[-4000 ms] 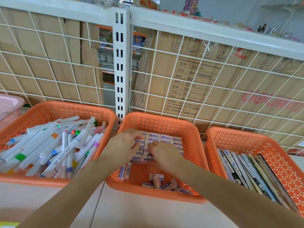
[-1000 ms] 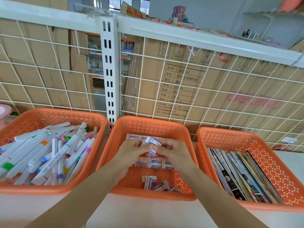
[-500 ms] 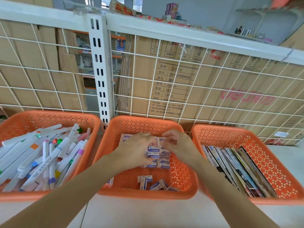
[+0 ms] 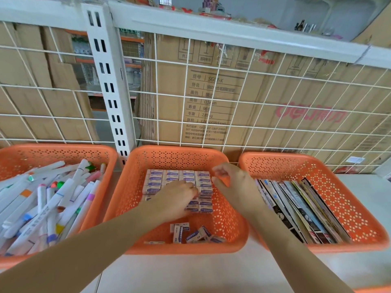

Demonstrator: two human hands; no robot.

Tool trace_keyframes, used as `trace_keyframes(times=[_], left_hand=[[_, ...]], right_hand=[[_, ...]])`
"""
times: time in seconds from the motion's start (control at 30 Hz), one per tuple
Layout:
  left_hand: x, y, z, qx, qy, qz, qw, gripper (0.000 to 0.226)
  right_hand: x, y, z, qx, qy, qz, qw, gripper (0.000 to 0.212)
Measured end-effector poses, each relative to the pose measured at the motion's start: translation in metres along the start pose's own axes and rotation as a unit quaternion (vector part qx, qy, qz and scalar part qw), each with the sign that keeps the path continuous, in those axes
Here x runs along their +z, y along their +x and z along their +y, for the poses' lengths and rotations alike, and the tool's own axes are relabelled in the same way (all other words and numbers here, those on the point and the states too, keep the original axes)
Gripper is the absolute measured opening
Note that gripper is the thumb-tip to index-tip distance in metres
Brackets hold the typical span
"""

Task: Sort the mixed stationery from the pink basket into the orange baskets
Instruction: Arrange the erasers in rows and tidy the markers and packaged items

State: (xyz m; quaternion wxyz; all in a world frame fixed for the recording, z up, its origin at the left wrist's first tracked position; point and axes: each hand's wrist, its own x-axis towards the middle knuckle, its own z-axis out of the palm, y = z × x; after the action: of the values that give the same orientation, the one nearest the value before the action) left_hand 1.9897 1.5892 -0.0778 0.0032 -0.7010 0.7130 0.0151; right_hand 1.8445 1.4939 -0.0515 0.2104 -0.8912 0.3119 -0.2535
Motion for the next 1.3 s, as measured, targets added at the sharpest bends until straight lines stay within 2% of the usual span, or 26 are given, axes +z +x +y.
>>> trace_keyframes(times=[0.13, 0.27, 0.47, 0.53, 0.63, 0.73, 0.83, 0.93, 1.3], left_hand=[[0.0, 0.001, 0.001, -0.007, 0.016, 0.021, 1.0, 0.041], [-0.002, 0.002, 0.001, 0.014, -0.018, -0.012, 1.0, 0.05], [-0.003, 0.003, -0.004, 0.01, -0.025, -0.035, 0.999, 0.041], [-0.003, -0.001, -0.007, 0.012, -0.057, -0.038, 0.998, 0.04], [-0.01, -0.01, -0.01, 0.006, -0.166, -0.041, 0.985, 0.027], [-0.013, -0.022, -0.013, -0.001, -0.249, -0.11, 0.962, 0.024], [-0.007, -0.026, -0.013, -0.003, -0.222, -0.195, 0.955, 0.035], [-0.004, -0.024, -0.008, 0.014, -0.121, -0.235, 0.964, 0.047], [0.002, -0.023, -0.01, 0.023, -0.133, -0.198, 0.971, 0.03]], right_hand=[[0.002, 0.001, 0.0, -0.008, 0.006, -0.006, 1.0, 0.021], [0.006, -0.001, 0.002, -0.02, 0.011, 0.01, 1.0, 0.018], [0.01, -0.004, 0.003, -0.018, 0.014, 0.012, 1.0, 0.016], [0.012, -0.005, 0.003, -0.02, 0.011, 0.011, 1.0, 0.016], [0.013, -0.006, 0.003, -0.017, 0.011, 0.01, 1.0, 0.016], [0.014, -0.006, 0.004, -0.017, 0.008, 0.01, 1.0, 0.016], [0.016, -0.006, 0.006, -0.016, 0.005, 0.007, 1.0, 0.015], [0.017, -0.006, 0.008, -0.019, -0.001, 0.006, 1.0, 0.014], [0.018, -0.006, 0.01, -0.029, -0.008, 0.001, 1.0, 0.012]])
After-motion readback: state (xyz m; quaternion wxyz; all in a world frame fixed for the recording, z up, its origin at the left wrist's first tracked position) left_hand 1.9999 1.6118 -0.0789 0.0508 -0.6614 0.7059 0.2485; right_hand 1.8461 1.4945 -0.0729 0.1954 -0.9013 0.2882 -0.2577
